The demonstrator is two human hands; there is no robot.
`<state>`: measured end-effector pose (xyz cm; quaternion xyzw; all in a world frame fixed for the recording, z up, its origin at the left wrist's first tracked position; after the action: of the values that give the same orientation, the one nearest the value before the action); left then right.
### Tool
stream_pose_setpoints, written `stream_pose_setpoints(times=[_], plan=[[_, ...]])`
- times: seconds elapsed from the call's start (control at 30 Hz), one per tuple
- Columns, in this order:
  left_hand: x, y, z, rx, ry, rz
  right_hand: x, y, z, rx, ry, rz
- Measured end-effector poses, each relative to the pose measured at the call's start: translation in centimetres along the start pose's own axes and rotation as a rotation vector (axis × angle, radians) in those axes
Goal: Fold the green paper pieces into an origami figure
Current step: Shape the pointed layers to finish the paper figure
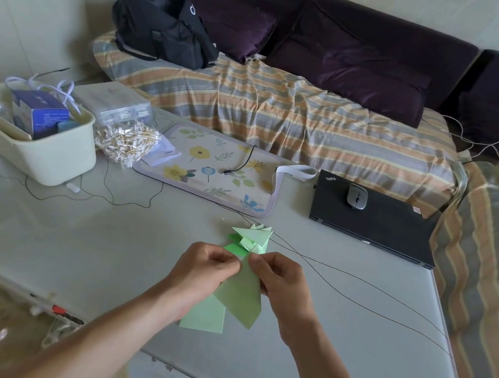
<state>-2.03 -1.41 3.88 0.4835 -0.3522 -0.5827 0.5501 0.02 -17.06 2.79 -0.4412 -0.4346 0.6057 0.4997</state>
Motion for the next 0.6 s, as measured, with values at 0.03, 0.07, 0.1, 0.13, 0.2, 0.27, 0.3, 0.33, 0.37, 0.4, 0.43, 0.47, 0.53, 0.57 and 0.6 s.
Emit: stream_pose_setpoints(times=[0.03,0.07,0.1,0.13,0.2,0.27,0.3,0.33,0.37,0.4,0.43,0.47,0.53,0.57,0.6], plan=[[0.01,-0.03,-0.07,0.006,0.01,0.001,-0.01,0.0,-0.01,0.003,0.002,0.0],[-0.02,-0.1,-0.16,0.012,0.023,0.007,-0.02,0.04,-0.02,0.01,-0.003,-0.001],[-0.12,-0.14,-0.27,0.017,0.038,0.015,0.0,0.08,-0.03,0.02,-0.012,-0.004],[-0.27,-0.2,-0.39,0.019,0.057,0.024,0.05,0.14,-0.02,0.029,-0.023,-0.005],[-0.65,-0.32,-0.62,0.015,0.096,0.047,0.12,0.28,0.0,0.038,-0.036,-0.005],[-0.74,-0.41,-0.67,0.013,0.108,0.06,0.05,0.38,-0.06,0.032,-0.024,0.009],[-0.69,-0.39,-0.6,0.013,0.107,0.059,-0.01,0.39,-0.12,0.026,-0.015,0.024],[-0.63,-0.39,-0.56,0.01,0.105,0.058,-0.08,0.36,-0.14,0.021,-0.007,0.04],[-0.57,-0.39,-0.54,0.004,0.101,0.058,-0.12,0.35,-0.18,0.015,0.0,0.057],[-0.52,-0.44,-0.56,-0.004,0.092,0.055,-0.17,0.31,-0.18,0.01,0.005,0.073],[-0.45,-0.45,-0.56,-0.011,0.079,0.048,-0.2,0.29,-0.18,0.005,0.01,0.088],[-0.33,-0.45,-0.51,-0.017,0.062,0.039,-0.24,0.32,-0.17,0.002,0.014,0.098],[-0.09,-0.44,-0.34,-0.017,0.037,0.034,-0.26,0.38,-0.16,-0.001,0.019,0.099],[-0.04,-0.39,-0.27,-0.008,0.036,0.037,-0.25,0.4,-0.17,0.0,0.02,0.093],[-0.04,-0.34,-0.21,0.0,0.042,0.043,-0.24,0.43,-0.17,0.004,0.018,0.082]])
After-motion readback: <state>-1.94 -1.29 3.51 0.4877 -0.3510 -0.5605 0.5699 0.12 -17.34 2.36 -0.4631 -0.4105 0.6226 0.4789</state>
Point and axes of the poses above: each hand's wrist, its own z-axis away from the middle knuckle, its own x-axis out of the palm, y = z × x, the point moved 5 cm from there along -z, towards the middle knuckle, and after that the axes turned 5 degrees about z, right-handed, at the moved point
